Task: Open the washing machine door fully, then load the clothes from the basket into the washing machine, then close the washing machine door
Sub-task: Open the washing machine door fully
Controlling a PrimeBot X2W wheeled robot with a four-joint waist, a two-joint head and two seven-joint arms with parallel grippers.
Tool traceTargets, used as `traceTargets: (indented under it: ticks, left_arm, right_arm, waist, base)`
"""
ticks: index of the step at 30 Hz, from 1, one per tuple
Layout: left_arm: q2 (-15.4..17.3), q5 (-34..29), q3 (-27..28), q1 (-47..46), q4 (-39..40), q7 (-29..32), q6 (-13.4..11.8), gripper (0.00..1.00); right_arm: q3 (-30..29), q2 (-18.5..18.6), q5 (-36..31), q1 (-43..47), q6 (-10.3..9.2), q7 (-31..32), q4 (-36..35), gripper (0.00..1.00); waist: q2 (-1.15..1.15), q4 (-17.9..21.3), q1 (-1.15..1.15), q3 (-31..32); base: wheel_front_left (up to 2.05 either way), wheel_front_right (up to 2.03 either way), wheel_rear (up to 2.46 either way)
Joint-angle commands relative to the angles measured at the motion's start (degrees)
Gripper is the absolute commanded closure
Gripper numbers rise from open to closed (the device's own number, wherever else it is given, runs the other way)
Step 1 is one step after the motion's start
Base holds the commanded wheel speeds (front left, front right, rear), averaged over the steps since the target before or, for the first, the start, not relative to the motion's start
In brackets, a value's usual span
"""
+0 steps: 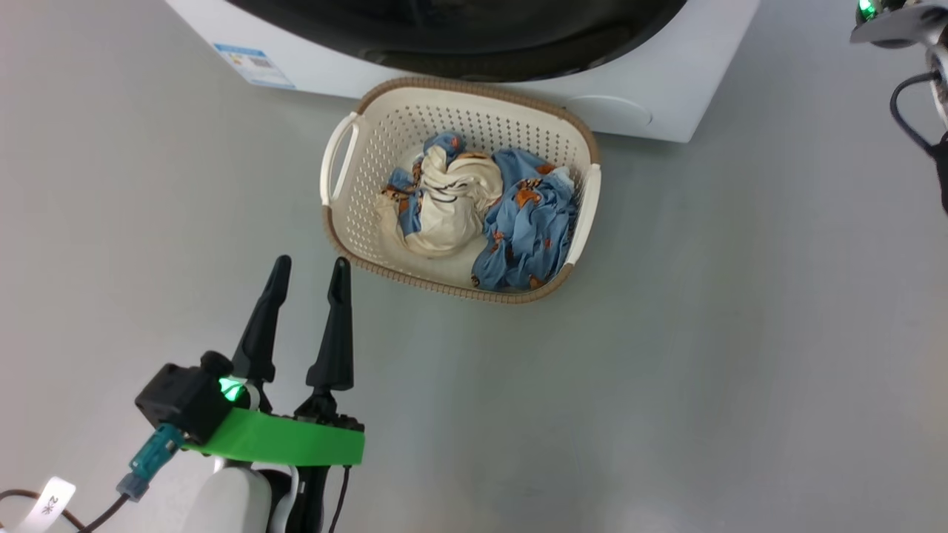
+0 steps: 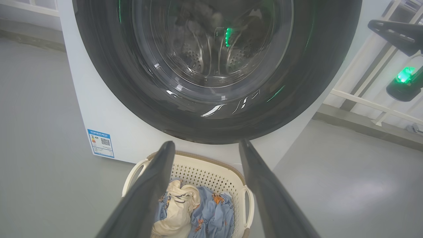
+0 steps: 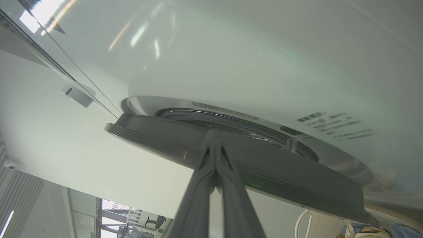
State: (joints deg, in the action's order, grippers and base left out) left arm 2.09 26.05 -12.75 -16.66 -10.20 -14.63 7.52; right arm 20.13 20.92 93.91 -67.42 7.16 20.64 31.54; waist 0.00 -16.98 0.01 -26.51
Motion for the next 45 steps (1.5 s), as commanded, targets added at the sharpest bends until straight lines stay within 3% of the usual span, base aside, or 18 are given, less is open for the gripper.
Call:
traceTargets:
  ticks: [1, 9, 25, 45]
  left_arm:
    - [0.79, 0.48, 1.41, -1.23, 1.84, -0.37, -0.03, 0.00]
    - [0.79, 1.77, 0.56, -2.37, 2.04, -0.37, -0.03, 0.00]
    - [0.79, 3.62, -0.48, -2.91, 2.71, -0.37, -0.03, 0.00]
    - [0.79, 1.75, 0.59, -1.73, 1.96, -0.37, -0.03, 0.00]
  right_arm:
    - [-0.04, -0.32, 0.50, -1.54, 0.33, 1.05, -0.76, 1.00]
    - [0.54, -0.46, -1.02, -5.80, 0.33, 5.46, 1.95, 1.00]
    - [1.90, -0.97, -4.01, -9.55, 0.33, 6.98, 3.76, 1.00]
    - [4.14, -2.04, -3.18, -0.78, 0.33, 10.21, 0.53, 1.00]
  waist:
    - [0.00, -1.23, 0.00, -1.71]
    - [0.00, -2.91, 0.00, -4.06]
    - [0.00, -4.95, 0.00, -5.75]
    - [0.00, -4.11, 0.00, -0.61]
  base:
    - [0.00, 0.00, 0.00]
    - [0.00, 0.00, 0.00]
    - [0.00, 0.00, 0.00]
    - [0.00, 0.00, 0.00]
